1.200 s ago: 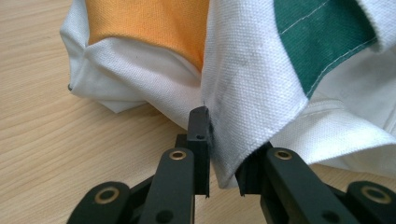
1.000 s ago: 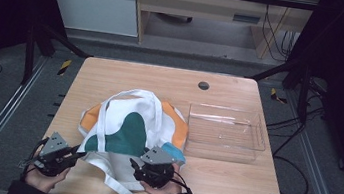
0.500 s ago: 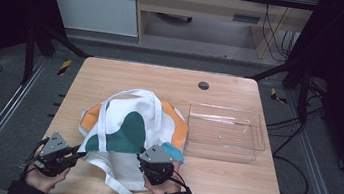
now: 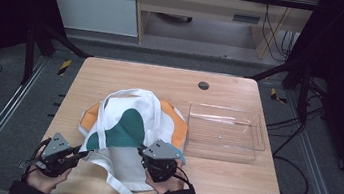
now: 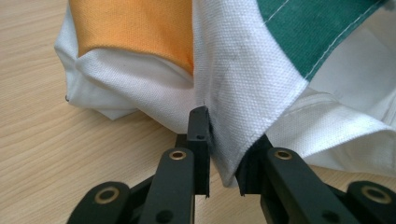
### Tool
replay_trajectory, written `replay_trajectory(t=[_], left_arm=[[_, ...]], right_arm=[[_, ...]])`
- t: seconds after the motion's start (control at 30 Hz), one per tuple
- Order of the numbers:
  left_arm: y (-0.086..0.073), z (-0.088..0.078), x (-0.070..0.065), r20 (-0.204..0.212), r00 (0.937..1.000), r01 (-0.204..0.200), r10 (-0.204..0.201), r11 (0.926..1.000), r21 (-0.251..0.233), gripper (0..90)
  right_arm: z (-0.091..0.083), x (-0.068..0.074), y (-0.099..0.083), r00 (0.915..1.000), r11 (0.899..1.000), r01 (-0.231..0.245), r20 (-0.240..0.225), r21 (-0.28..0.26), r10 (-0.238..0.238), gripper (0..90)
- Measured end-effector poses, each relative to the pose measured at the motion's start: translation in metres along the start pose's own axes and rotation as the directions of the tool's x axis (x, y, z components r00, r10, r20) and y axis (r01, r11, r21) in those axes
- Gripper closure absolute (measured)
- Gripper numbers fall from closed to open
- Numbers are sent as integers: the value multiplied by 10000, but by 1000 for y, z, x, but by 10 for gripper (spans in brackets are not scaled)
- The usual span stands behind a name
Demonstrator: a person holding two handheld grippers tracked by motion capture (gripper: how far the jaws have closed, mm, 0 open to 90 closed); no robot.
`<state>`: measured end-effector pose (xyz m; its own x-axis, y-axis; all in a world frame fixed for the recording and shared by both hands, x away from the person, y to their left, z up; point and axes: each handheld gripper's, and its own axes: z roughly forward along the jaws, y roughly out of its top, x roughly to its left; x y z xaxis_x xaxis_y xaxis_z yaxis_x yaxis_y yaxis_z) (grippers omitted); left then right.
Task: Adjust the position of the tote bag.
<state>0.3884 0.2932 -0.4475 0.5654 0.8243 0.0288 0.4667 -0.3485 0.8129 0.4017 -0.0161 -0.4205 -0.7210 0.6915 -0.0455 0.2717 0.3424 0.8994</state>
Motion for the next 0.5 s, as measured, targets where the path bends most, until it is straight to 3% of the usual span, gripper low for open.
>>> replay_trajectory(t=[0.5], left_arm=[[2,1,-2,-90,10000,-10,10,10000,-62,784]], right_arm=[[-10,-1,17,9998,9980,-167,-103,-614,161,876]])
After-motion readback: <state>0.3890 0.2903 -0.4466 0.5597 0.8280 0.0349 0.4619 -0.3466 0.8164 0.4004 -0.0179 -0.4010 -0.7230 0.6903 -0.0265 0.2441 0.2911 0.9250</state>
